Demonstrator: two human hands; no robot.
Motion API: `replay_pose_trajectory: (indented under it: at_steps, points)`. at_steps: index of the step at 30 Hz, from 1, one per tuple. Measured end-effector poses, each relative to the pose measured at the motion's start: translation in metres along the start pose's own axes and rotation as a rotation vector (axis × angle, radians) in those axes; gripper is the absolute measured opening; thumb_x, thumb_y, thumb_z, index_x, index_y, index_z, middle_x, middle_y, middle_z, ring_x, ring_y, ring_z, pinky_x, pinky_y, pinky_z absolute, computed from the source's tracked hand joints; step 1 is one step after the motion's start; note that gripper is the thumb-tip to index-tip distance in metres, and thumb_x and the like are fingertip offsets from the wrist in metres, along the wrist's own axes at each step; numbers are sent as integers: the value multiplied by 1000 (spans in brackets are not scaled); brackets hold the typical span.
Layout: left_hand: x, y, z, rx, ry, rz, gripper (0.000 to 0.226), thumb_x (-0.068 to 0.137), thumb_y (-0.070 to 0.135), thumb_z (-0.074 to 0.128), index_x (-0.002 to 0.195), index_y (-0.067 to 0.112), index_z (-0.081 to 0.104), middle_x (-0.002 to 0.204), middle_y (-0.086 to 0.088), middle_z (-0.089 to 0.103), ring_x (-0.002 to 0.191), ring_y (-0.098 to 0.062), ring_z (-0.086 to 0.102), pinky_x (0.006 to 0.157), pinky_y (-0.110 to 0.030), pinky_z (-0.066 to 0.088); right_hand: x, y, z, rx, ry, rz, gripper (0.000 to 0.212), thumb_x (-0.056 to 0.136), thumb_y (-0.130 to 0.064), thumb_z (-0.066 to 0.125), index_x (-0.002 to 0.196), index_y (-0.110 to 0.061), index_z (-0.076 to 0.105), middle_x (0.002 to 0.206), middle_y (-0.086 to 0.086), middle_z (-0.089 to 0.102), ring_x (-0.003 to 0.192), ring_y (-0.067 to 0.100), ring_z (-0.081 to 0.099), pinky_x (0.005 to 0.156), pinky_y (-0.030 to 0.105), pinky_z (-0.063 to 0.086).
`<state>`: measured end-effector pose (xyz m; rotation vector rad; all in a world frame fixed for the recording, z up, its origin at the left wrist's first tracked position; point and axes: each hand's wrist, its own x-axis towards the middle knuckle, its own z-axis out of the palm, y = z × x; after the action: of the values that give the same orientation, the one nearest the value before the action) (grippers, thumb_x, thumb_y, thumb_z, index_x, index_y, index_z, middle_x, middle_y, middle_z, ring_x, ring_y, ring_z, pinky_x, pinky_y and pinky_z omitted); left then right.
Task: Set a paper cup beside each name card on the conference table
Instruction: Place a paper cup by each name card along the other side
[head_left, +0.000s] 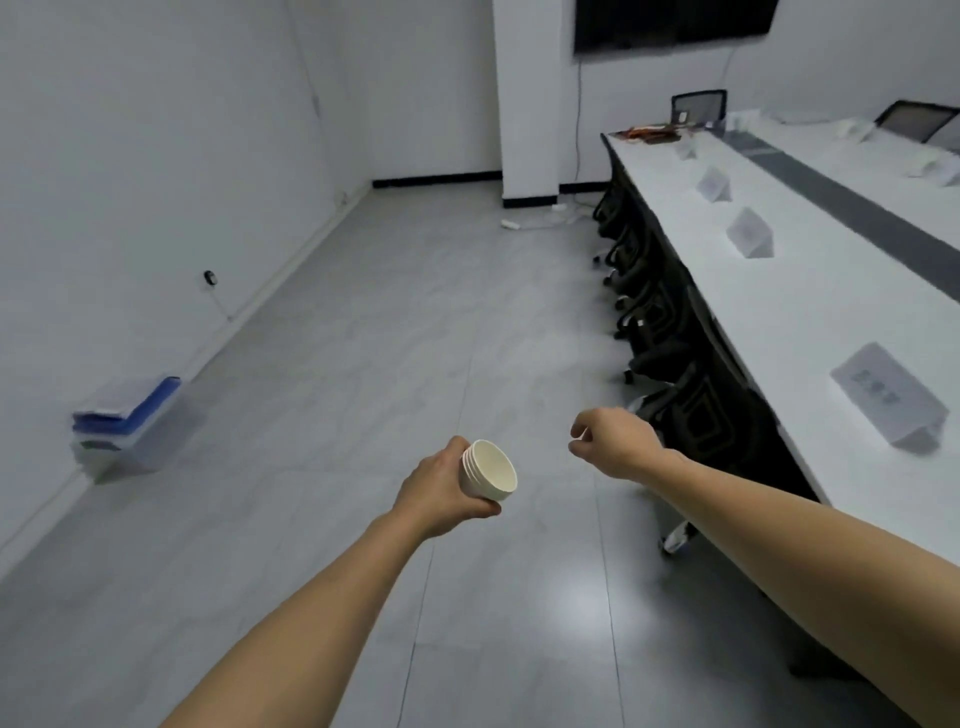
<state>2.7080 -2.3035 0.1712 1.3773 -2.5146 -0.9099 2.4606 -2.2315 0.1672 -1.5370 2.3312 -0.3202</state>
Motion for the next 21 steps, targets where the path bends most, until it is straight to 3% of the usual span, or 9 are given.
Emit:
replay_pose_trajectory:
  at_steps: [1,2,5,9,15,19,21]
  points:
    - [10,0,-4,-19,-30,7,68,61,43,85,115,27,47,106,6,62,99,-23,60,84,-43,54,4,2,-1,19,13,37,25,87,-37,59,109,-27,66,104,-7,72,99,20,63,79,33,50]
    - [100,31,2,18,-160,142,68,60,44,84,115,28,47,106,7,62,98,-23,60,84,-44,55,34,43,-23,53,75,219,24,87,-37,59,108,-27,66,103,-8,72,98,20,64,79,33,51]
    - [151,62,5,15,-239,234,68,58,45,84,113,30,48,105,7,63,96,-23,61,81,-47,57,44,72,-40,109,142,309,21,89,-35,60,105,-25,68,99,-8,72,94,18,65,78,33,52]
    - [171,76,17,-4,-248,288,67,58,44,84,113,31,48,103,6,62,95,-23,61,79,-49,58,52,77,-49,199,142,301,17,88,-34,63,101,-24,69,94,-7,72,89,15,66,77,34,54]
    - [288,161,67,-7,-369,448,67,56,44,84,112,32,49,103,5,62,95,-23,61,76,-49,59,116,168,-81,426,258,389,16,80,-38,71,84,-23,73,72,-8,71,72,9,68,71,33,58]
    - [356,217,90,11,-417,489,68,51,49,79,109,32,49,100,7,61,93,-21,61,72,-49,59,160,219,-115,574,278,422,18,76,-32,76,77,-14,73,59,-5,67,52,4,60,54,23,47]
    - [389,247,100,23,-429,523,66,53,46,81,109,31,49,100,8,61,94,-20,61,75,-49,58,182,243,-135,623,284,428,15,75,-29,77,76,-15,73,60,-5,67,51,3,59,54,20,44]
